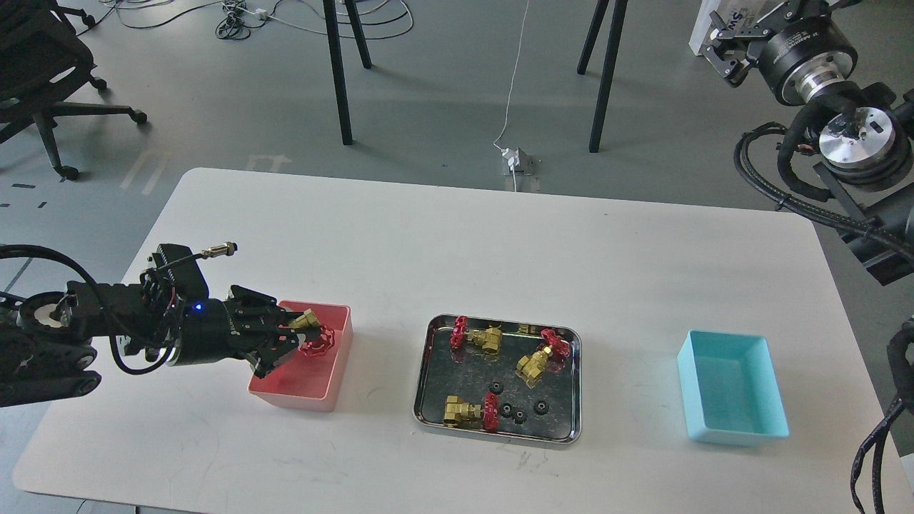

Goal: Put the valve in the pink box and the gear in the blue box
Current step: 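Lower the valve into the pink box and open the left gripper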

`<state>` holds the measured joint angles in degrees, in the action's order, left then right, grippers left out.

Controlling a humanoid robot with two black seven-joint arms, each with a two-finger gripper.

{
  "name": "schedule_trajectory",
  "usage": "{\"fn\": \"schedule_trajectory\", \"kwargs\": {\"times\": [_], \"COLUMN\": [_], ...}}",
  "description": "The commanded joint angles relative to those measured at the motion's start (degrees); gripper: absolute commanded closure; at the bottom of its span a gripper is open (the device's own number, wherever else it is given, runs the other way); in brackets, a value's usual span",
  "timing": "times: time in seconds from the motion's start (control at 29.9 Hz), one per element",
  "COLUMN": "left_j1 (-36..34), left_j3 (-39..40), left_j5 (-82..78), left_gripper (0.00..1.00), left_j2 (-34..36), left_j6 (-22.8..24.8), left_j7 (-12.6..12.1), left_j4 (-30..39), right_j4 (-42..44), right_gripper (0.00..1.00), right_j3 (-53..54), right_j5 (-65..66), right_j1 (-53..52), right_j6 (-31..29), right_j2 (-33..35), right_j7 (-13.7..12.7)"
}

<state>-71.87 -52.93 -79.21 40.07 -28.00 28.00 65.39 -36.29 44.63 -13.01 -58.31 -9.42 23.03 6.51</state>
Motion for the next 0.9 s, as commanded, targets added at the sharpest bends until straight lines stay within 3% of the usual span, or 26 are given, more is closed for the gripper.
{"fn": "schedule_trajectory", "kwargs": {"times": [0.0,0.53,0.87], "left_j1": [1.55,6.65,6.65], "left_j3": [0.11,0.11,0.11], "left_j5": [0.02,0.02,-0.07], "left_gripper": [0.84,0.83,0.72], "left_j2": [-0.26,-4.21,-4.3], "left_j6": [0.0,0.0,0.0], "left_j7": [0.0,0.0,0.0], "left_j4": [-2.81,-5.97,-6.41], "right_j4": [-0.01,-0.01,-0.01], "right_gripper": [0.0,0.0,0.0], "right_j3": [0.19,0.28,0.28], "right_j5": [0.0,0.0,0.0], "right_j1": [0.74,2.14,2.58], "right_j6": [0.01,-0.17,-0.25], "right_j2": [0.0,-0.17,0.18], "right_j7": [0.08,0.17,0.17]}}
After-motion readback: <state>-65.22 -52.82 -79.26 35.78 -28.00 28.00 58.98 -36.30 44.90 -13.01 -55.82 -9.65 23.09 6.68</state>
